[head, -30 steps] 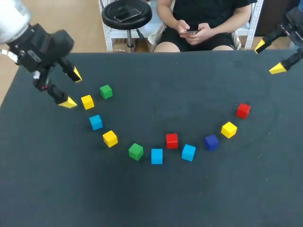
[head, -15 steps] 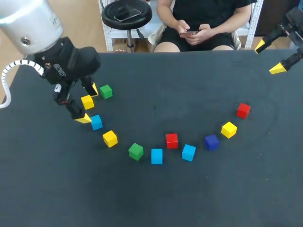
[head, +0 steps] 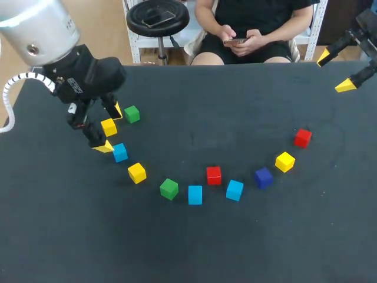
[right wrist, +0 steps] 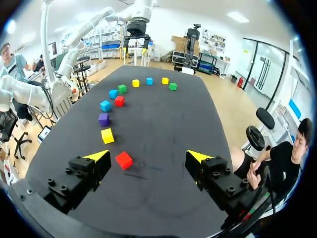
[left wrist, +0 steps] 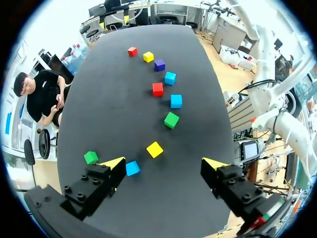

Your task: Place the blue cubes, place green cubes on the blue cubes, place the yellow cubes on the green cubes, then place the red cubes on the yellow cubes, and place purple cube on the red cubes.

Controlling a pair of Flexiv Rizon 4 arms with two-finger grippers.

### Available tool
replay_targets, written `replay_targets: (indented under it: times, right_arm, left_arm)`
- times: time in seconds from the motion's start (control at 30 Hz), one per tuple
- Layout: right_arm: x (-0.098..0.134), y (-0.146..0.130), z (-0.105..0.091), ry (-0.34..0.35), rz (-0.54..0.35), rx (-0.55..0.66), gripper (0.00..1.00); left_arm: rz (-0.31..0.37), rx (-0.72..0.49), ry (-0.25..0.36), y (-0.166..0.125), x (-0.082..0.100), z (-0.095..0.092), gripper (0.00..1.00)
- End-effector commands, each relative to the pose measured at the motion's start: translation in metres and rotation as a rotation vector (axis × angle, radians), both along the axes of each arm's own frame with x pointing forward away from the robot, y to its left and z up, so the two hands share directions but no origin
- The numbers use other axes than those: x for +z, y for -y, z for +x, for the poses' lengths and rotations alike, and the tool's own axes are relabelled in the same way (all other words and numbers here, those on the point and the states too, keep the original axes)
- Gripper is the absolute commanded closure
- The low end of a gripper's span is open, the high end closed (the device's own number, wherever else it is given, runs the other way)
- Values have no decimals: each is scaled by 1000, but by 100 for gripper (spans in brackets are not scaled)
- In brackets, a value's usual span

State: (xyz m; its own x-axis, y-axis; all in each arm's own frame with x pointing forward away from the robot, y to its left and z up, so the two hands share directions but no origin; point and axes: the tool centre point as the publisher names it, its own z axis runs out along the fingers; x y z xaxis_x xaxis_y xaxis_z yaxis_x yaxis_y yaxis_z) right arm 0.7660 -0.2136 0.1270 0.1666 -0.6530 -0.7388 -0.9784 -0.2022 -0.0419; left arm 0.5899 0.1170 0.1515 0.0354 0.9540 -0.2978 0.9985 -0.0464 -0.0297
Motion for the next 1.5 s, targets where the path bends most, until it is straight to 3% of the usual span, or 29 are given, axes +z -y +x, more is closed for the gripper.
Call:
replay_targets:
  times: [0.03,0.23,0.57,0.6,0.93,1.13,1.5]
  right_arm:
    - [0,0,0,0,1,1,0]
    - [0,0,0,0,1,1,0]
    - [0,0,0,0,1,1,0]
    - [0,0,0,0,1,1,0]
    - [0,0,0,0,1,1,0]
    - [0,0,0,0,1,1,0]
    - [0,0,0,0,1,1,0]
  left_arm:
    - [22,-23,-1,18,2,10,0]
    - [36,-32,-16,56,-6,-2,0]
    - [97,-68,-52,110,-33,-41,0]
    - [70,-75,-59,114,-35,-45,0]
    - [45,-76,-63,133,-69,-74,0]
    - [76,-72,-38,133,-79,-74,0]
    - [106,-57,-57,134,-94,-62,0]
